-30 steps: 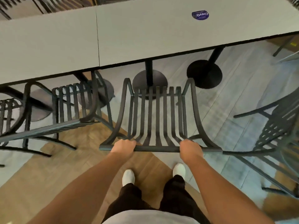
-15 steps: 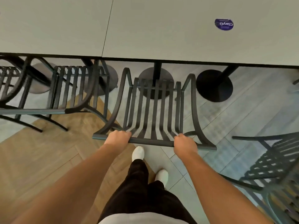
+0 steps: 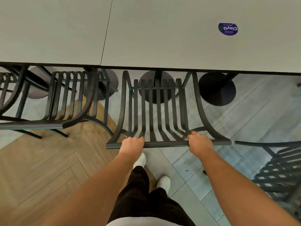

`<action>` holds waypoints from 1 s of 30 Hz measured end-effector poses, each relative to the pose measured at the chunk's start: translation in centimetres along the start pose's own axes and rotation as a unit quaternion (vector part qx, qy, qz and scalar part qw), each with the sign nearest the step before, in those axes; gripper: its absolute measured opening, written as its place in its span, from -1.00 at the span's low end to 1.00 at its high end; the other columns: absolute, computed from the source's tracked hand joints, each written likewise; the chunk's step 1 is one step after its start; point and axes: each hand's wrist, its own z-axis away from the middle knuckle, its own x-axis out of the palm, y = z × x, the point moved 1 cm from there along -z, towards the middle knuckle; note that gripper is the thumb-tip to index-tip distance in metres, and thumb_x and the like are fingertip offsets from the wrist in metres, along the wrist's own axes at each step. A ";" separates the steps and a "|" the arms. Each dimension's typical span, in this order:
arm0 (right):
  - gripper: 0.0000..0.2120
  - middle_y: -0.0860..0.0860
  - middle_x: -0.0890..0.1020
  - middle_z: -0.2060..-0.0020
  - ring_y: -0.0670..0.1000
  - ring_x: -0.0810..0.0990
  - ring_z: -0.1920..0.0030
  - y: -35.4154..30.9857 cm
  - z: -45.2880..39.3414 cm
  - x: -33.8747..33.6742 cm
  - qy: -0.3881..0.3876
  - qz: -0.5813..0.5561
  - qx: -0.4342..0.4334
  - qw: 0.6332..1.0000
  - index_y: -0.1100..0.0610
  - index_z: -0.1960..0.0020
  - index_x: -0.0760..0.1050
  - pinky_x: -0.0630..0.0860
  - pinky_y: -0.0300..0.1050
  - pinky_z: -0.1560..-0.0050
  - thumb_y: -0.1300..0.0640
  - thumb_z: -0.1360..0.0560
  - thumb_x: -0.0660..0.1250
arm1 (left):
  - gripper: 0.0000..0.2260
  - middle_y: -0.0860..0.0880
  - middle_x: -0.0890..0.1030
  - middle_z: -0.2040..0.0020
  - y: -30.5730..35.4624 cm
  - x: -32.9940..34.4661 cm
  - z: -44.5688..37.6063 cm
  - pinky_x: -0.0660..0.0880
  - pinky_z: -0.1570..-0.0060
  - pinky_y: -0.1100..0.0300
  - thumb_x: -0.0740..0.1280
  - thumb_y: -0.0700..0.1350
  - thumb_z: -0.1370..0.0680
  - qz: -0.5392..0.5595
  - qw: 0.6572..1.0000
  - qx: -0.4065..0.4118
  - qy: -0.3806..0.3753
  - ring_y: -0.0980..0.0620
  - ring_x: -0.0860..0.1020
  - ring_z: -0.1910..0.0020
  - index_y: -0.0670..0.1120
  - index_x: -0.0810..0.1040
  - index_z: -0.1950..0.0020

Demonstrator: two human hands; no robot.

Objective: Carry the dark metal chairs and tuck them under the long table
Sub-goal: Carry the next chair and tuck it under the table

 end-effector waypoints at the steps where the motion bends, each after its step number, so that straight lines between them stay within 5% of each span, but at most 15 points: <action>1: -0.67 0.03 0.54 -0.24 0.14 0.62 -0.19 0.3 -0.2 0.0 -0.001 -0.003 0.000 1.000 0.08 -0.34 0.58 0.56 0.04 -0.20 0.22 -0.60 0.30 | -0.77 -0.03 0.62 -0.04 0.1 0.1 -0.2 0.51 0.08 0.08 0.26 -0.15 -0.69 0.009 1.000 0.004 -0.001 -0.08 0.62 0.00 -0.04 0.46 -0.34; 8: -0.60 0.05 0.54 -0.22 0.13 0.57 -0.23 1.5 -0.6 -0.8 -0.031 -0.037 -0.027 0.998 0.06 -0.36 0.53 0.53 0.06 -0.24 -0.05 -0.58 0.42 | -0.73 -0.04 0.59 -0.08 0.4 -0.5 -1.0 0.61 -0.08 0.02 0.29 -0.02 -0.68 0.071 0.997 0.015 -0.033 -0.08 0.61 -0.06 -0.03 0.47 -0.38; 12: -0.46 0.04 0.53 -0.22 0.12 0.53 -0.26 1.6 0.1 -1.2 -0.045 -0.126 -0.012 0.991 0.05 -0.37 0.53 0.53 0.07 -0.24 -0.17 -0.49 0.50 | -0.39 -0.06 0.56 -0.25 -0.1 -1.6 -0.9 0.56 -0.20 -0.01 0.21 0.38 -0.61 0.077 0.990 0.049 -0.104 -0.09 0.55 -0.23 -0.02 0.40 -0.48; 15: -0.31 0.02 0.54 -0.22 0.10 0.52 -0.27 2.2 1.3 -1.6 -0.042 -0.213 0.003 0.976 0.06 -0.41 0.51 0.52 0.04 -0.26 -0.27 -0.42 0.53 | -0.22 -0.09 0.48 -0.43 0.2 -3.3 -1.1 0.51 -0.29 -0.05 0.08 0.49 -0.57 0.063 0.987 0.095 -0.114 -0.12 0.47 -0.39 -0.01 0.28 -0.61; 19: -0.34 -0.02 0.62 -0.22 0.05 0.59 -0.22 3.7 3.7 -1.7 0.038 -0.362 0.083 0.928 0.02 -0.34 0.58 0.56 0.05 -0.25 -0.41 -0.43 0.41 | -0.35 -0.06 0.51 -0.40 2.4 -6.5 -2.7 0.50 -0.25 -0.03 0.07 0.40 -0.64 0.027 0.981 0.179 -0.074 -0.11 0.50 -0.36 -0.01 0.37 -0.55; 24: -0.60 -0.03 0.68 -0.09 0.05 0.64 -0.06 7.2 7.3 -0.9 0.158 -0.472 0.209 0.842 0.04 -0.22 0.65 0.56 -0.02 -0.07 -0.23 -0.63 0.27 | -0.58 -0.02 0.58 -0.28 8.4 -10.7 -5.0 0.57 -0.16 -0.03 0.11 0.22 -0.71 -0.018 0.952 0.305 -0.021 -0.08 0.58 -0.20 0.00 0.52 -0.38; 30: -0.62 0.07 0.66 0.01 0.11 0.59 0.04 13.6 13.0 3.4 0.149 -0.476 0.332 0.801 0.09 -0.12 0.62 0.46 -0.03 0.07 -0.17 -0.68 0.19 | -0.66 0.02 0.59 -0.05 18.8 -14.3 -5.4 0.61 -0.04 -0.06 0.16 0.19 -0.70 -0.081 0.910 0.406 -0.005 0.00 0.60 0.01 0.01 0.58 -0.21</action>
